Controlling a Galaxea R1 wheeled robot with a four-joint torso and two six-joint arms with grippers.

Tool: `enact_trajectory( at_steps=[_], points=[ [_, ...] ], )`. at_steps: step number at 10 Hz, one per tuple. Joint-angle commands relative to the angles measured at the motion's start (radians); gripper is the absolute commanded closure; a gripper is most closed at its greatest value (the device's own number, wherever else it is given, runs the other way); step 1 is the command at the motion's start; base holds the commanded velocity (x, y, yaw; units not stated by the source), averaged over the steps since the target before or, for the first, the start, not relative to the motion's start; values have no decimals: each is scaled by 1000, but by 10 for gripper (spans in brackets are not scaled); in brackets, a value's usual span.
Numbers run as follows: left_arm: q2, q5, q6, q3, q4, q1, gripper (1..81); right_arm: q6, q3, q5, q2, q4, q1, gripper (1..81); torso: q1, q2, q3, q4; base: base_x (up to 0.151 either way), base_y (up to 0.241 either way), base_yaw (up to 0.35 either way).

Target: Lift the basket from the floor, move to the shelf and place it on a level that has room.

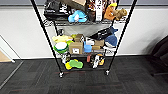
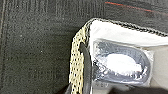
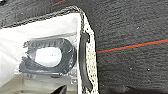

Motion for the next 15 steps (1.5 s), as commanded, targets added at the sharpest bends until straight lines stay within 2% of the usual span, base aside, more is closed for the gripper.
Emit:
enact_trajectory(
  at_steps=[1,3,5,6,8,10,11,14,15],
  points=[
    [-9,50,0,0,-6,-86,10,6,9,-45,0,11,88,10,62,-97,0,0,0,0,0],
    [-9,50,0,-13,-9,-86,10,6,9,-45,8,14,98,10,106,-167,0,0,0,0,0],
    [-7,50,0,-16,-9,-86,10,6,9,-45,14,31,106,10,146,-232,-90,0,0,0,0],
    [-4,50,0,-14,-10,-86,10,6,9,-44,14,41,111,10,161,-258,-101,0,0,0,0],
    [-4,50,0,-16,-10,-86,10,6,9,-42,14,72,121,10,195,-312,-58,0,0,0,0],
    [-4,49,0,-14,-24,-86,10,7,9,-33,23,110,135,10,227,-364,-81,0,0,0,0],
    [-3,47,0,-13,-29,-87,10,7,10,-31,27,133,147,10,181,-294,-85,0,0,0,0],
    [5,37,0,-6,-41,-97,10,7,29,-19,28,212,166,10,213,-346,-86,0,0,0,0],
    [0,44,0,18,-45,-103,10,7,79,-17,9,228,167,10,214,-346,-86,0,0,0,0]
  ],
)
